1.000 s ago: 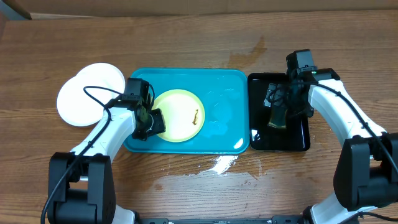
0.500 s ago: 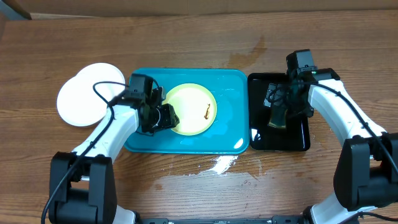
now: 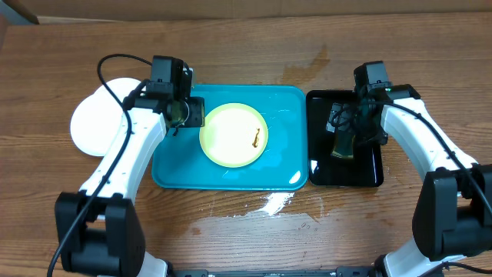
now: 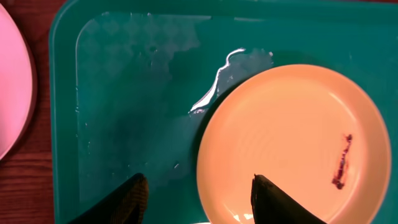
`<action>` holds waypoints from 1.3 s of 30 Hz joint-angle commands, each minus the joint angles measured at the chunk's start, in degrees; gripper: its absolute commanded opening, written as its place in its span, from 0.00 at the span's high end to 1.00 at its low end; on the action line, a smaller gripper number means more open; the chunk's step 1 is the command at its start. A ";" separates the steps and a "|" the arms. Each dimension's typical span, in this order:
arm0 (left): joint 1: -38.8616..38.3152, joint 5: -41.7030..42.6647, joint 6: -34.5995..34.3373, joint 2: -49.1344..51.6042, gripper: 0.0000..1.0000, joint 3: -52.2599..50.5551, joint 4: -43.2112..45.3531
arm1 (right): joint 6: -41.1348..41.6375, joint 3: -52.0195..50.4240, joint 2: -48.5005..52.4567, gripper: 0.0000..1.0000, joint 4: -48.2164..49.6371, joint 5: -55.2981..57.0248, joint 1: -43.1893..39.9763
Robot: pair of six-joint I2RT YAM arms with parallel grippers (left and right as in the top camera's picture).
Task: Clean dirty plates on tray and stack at the side
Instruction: 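Grasp the yellow plate rim with the left gripper and tilt it up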
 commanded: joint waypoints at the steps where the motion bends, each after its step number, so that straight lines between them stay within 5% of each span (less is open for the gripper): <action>1: 0.20 0.50 1.57 5.09 0.44 -0.83 0.79 | -0.15 -0.13 0.17 0.00 0.24 0.00 -0.09; 9: 0.20 8.20 2.08 12.39 0.51 -0.83 3.61 | -0.15 -0.13 0.17 0.00 0.24 0.00 -0.09; 20: -0.61 8.87 1.95 15.21 0.81 -0.94 1.60 | -0.13 -0.13 0.17 0.00 0.09 -0.72 -0.09; 31: -1.29 15.30 -9.25 15.17 0.92 -0.96 -3.34 | 0.04 -0.13 0.17 0.00 -6.27 -2.95 -0.09; 35: -1.29 15.67 -11.50 15.06 0.90 -0.90 -3.85 | 0.00 -0.13 0.17 0.00 -6.93 -2.84 -0.09; 39: -1.49 14.10 -9.16 14.43 0.78 -0.83 -2.84 | 0.37 -0.13 0.17 0.00 -6.91 -2.91 -0.09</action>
